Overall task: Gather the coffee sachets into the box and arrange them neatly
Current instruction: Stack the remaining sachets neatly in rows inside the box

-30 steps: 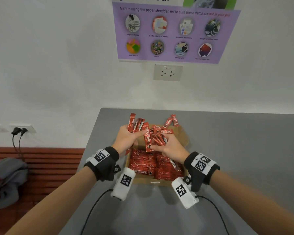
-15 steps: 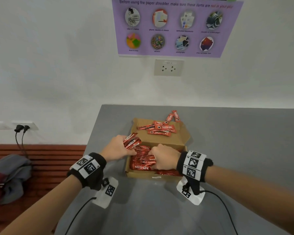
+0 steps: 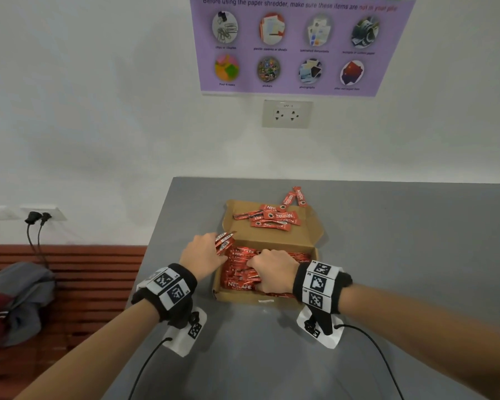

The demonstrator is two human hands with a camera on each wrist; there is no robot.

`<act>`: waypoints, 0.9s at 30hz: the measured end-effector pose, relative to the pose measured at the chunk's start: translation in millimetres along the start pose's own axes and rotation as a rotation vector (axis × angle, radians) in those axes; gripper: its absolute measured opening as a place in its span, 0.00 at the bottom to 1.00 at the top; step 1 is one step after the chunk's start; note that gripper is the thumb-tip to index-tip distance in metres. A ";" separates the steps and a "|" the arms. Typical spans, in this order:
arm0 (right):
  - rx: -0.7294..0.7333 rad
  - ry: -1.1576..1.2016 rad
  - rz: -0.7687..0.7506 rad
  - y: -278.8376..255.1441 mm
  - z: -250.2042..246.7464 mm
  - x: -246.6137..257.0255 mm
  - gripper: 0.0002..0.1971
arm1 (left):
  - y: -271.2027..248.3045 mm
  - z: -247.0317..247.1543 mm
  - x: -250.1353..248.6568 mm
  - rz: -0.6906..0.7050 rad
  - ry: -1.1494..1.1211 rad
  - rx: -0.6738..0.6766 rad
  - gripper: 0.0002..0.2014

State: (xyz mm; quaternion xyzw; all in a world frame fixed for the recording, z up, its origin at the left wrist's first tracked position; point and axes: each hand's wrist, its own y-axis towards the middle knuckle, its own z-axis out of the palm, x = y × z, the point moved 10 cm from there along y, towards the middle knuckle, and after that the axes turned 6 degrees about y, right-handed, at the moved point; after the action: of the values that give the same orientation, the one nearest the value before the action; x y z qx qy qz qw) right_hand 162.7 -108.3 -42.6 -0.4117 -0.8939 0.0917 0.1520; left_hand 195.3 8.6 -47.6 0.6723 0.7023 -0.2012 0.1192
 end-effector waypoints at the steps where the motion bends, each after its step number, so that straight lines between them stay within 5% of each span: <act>1: 0.003 -0.008 -0.005 0.2 0.0 0.7 0.17 | 0.9 1.4 0.7 -0.010 0.008 0.003 0.14; 16: -0.001 -0.075 -0.071 -0.4 1.5 10.0 0.18 | 2.0 14.3 6.8 -0.143 0.050 0.090 0.18; 22: -0.027 -0.039 -0.094 -3.2 -0.6 9.4 0.19 | -0.5 3.6 3.5 -0.132 0.062 0.070 0.11; 27: -0.130 0.290 -0.041 -7.5 -28.4 -5.1 0.19 | -8.2 -26.1 -15.9 0.006 -0.126 -0.044 0.08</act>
State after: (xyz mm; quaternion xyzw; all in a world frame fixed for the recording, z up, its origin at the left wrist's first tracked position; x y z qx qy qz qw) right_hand 170.4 -115.9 -14.9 -0.4111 -0.8749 -0.0301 0.2543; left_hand 190.9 5.8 -16.4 0.6575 0.6957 -0.2276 0.1786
